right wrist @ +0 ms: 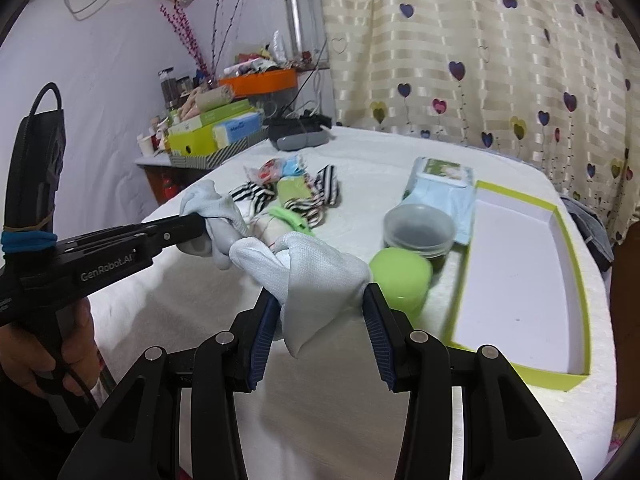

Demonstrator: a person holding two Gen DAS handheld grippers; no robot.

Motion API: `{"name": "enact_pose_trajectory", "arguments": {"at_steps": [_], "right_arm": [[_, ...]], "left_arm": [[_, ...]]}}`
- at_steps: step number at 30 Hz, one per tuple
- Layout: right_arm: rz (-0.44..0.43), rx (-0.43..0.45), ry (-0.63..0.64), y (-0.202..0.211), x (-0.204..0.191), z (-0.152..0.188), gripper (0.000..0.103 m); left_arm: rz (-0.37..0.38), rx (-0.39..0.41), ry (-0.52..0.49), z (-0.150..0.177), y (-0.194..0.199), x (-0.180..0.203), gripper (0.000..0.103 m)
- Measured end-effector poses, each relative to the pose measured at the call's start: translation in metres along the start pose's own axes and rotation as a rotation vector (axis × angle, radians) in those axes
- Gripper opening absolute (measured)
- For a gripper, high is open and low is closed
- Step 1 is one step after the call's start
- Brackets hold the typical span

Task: Organize soft objects
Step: 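Carry the grey sock and white mitten into the green-rimmed box with both grippers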

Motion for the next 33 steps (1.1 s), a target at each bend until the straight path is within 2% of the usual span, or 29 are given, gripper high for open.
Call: {"name": "enact_pose_trajectory", "arguments": {"at_steps": [18,25,33], "right_arm": [[0.147,0.076,-0.134,0.036,0.089,-0.002,0.045],[0.193,0.065,-0.175,0.038,0.126,0.001,0.045],[0.229,0.018,-0.215,0.026,0.165,0.007,0.045]], "left_arm": [[0.169,0.001,-0.148,-0.021,-0.021,0.109,0.012],[0.227,-0.050,-0.205,-0.021,-0.049,0.154,0.012],[0.262,-0.127,-0.247,-0.012,-0.085,0.185,0.012]]}}
Point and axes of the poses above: each gripper's, at about its wrist camera, not at the fingertips, and y roughly against the way its jaws point, x to its right, z to its underside, the point moved 3 cm from there along -y, roughly the way its jaws point
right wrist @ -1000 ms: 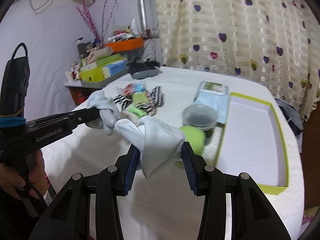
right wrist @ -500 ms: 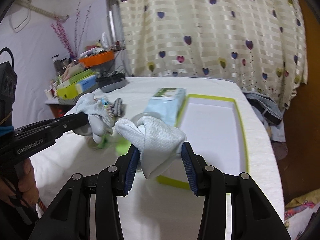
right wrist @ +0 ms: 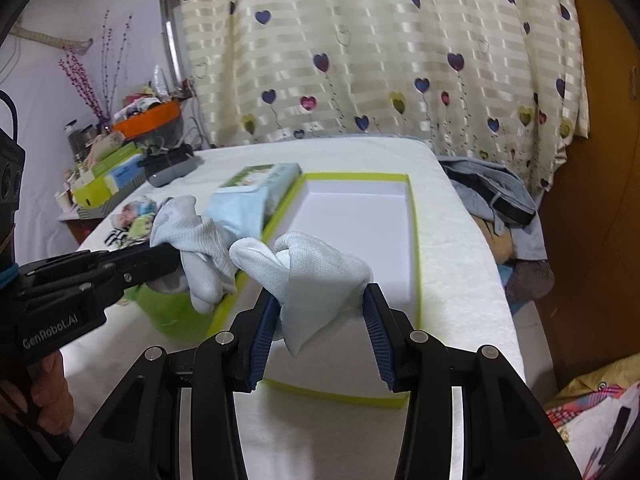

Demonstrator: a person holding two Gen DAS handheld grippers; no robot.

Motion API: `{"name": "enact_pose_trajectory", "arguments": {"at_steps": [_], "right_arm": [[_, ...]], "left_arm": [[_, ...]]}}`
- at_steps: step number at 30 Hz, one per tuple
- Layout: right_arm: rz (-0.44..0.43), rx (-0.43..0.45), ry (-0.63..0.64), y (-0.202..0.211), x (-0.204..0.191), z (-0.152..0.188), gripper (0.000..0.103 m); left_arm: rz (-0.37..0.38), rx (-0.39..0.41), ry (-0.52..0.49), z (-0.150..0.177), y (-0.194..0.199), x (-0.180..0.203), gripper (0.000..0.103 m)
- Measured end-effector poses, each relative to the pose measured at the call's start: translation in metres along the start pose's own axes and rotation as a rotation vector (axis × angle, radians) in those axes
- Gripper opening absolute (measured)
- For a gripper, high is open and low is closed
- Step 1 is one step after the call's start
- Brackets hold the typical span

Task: Organize soft objects
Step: 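Carry the grey sock and white mitten into the green-rimmed box with both grippers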

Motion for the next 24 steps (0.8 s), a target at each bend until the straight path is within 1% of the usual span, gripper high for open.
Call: {"name": "enact_pose_trajectory", "arguments": {"at_steps": [12,14,15,16,19,22,24], "right_arm": [[0.018,-0.066,-0.015,-0.026,0.022,0.001,0.045],[0.029,-0.075,-0.013,-0.029,0.024,0.002,0.050],[0.033,-0.079,-0.011,-0.031,0.024,0.002,0.050],[0.036,-0.081,-0.009,-0.031,0.024,0.002,0.051],[0.039,-0.084,0.000,-0.032,0.024,0.002,0.055],[0.045,-0.084,0.004,-0.031,0.024,0.003,0.055],[0.052,-0.082,0.004,-0.029,0.025,0.003,0.055]], "left_arm": [[0.036,-0.080,-0.031,-0.001,-0.041,0.010,0.013],[0.045,-0.090,-0.042,-0.001,-0.046,0.014,0.014],[0.048,-0.095,-0.046,-0.001,-0.048,0.014,0.015],[0.053,-0.098,-0.047,-0.001,-0.050,0.014,0.018],[0.059,-0.098,-0.053,-0.001,-0.051,0.016,0.019],[0.072,-0.099,-0.051,-0.001,-0.051,0.016,0.027],[0.071,-0.098,-0.050,-0.001,-0.051,0.016,0.028]]}}
Point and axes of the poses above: each gripper's, at about its wrist camera, not at the fingertips, and y roughly against the way its jaws point, x to its right, z to its underside, the point moved 3 cm from there along -y, roughly the way its jaws point
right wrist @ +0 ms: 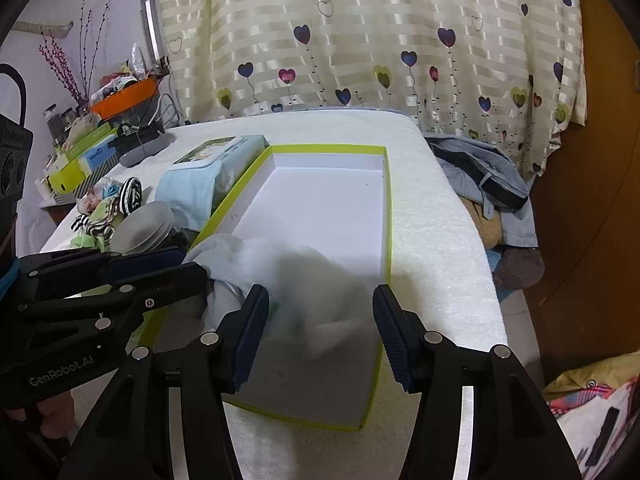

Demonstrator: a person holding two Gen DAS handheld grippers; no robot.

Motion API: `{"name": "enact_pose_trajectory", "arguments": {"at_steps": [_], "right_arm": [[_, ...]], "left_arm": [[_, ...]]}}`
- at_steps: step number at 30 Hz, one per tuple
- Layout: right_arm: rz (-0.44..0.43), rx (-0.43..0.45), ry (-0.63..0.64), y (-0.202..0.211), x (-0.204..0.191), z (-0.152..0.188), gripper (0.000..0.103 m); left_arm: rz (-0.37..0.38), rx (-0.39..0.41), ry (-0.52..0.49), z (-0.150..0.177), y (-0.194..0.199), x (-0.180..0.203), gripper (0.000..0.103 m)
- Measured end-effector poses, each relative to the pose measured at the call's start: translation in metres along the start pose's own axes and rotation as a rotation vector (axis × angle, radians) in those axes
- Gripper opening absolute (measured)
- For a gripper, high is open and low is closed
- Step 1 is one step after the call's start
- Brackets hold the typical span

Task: Organize soft objects
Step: 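Carry the grey sock and white mitten into the green-rimmed box with both grippers, then open both grippers to release the sock and mitten in the box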

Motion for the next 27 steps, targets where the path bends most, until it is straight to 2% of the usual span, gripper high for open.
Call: {"name": "enact_pose_trajectory", "arguments": {"at_steps": [13,24,27], "right_arm": [[0.047,0.036,-0.034,0.038,-0.004,0.006,0.055],[-0.001,0.095,-0.014,0.073,-0.038,0.017,0.056],[-0.019,0.108,-0.003,0.080,-0.050,0.019,0.060]], "left_arm": [[0.004,0.064,0.004,0.005,0.038,0.005,0.029],[-0.062,0.121,0.035,0.033,0.091,-0.008,0.029],[-0.077,0.133,0.053,0.040,0.105,-0.017,0.029]]}}
Point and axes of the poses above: each gripper's, at about its wrist camera, not at the fingertips, and y roughly against the way its jaws point, x to its right, z to its underside, the point moved 3 cm from there along -y, roughly the way its jaws point
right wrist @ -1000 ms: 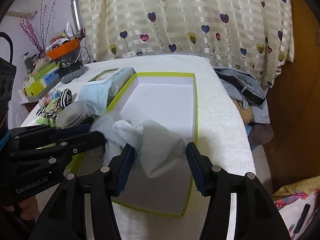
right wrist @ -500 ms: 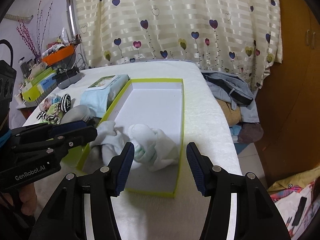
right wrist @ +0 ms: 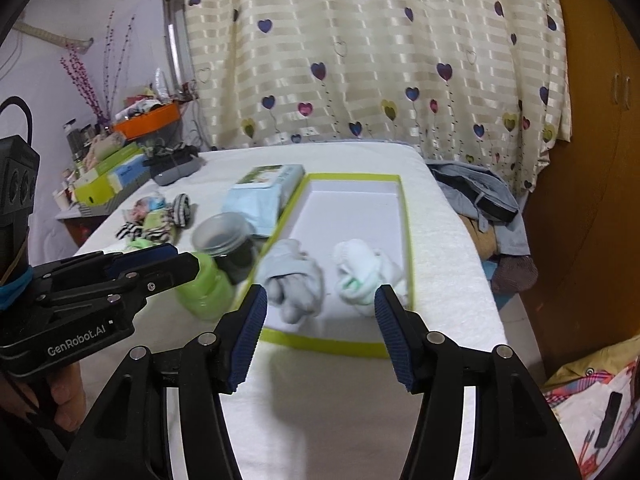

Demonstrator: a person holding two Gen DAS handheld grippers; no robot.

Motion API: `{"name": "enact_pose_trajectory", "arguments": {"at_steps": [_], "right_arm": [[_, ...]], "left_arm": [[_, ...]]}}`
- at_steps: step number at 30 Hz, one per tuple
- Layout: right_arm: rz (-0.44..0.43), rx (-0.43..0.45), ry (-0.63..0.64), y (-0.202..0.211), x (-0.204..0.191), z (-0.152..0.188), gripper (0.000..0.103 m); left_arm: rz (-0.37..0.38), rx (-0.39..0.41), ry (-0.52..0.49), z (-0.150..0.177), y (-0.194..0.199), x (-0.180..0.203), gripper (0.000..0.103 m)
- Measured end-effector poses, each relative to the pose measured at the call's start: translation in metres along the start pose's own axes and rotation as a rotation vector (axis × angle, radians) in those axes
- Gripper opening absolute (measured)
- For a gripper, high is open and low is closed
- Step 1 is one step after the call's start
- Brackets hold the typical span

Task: Organize soft objects
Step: 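Open both grippers to release the sock and mitten in the box, then move both grippers back toward the rolled sock and green cloth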

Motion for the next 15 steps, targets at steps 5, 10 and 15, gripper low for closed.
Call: {"name": "enact_pose_trajectory", "arguments": {"at_steps": [5,10,15], "right_arm": [[-0.029,0.000,0.038,0.005,-0.025,0.003,0.060],[-0.074,-0.011,0.080,0.005,-0.050,0.005,0.060],[-0.121,-0.014,0.090,0.002,-0.068,0.004,0.060]], "left_arm": [[-0.030,0.022,0.036,0.007,0.019,-0.018,0.029],[-0.067,0.030,0.074,0.013,0.031,-0.040,0.029],[-0.096,0.032,0.114,0.019,0.036,-0.062,0.029]]}}
Point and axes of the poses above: each gripper's, at about its wrist camera, not at the fingertips, and y roughly against the way its jaws point, x to its right, z to its underside, the point moved 3 cm from there along -y, roughly the way its jaws point
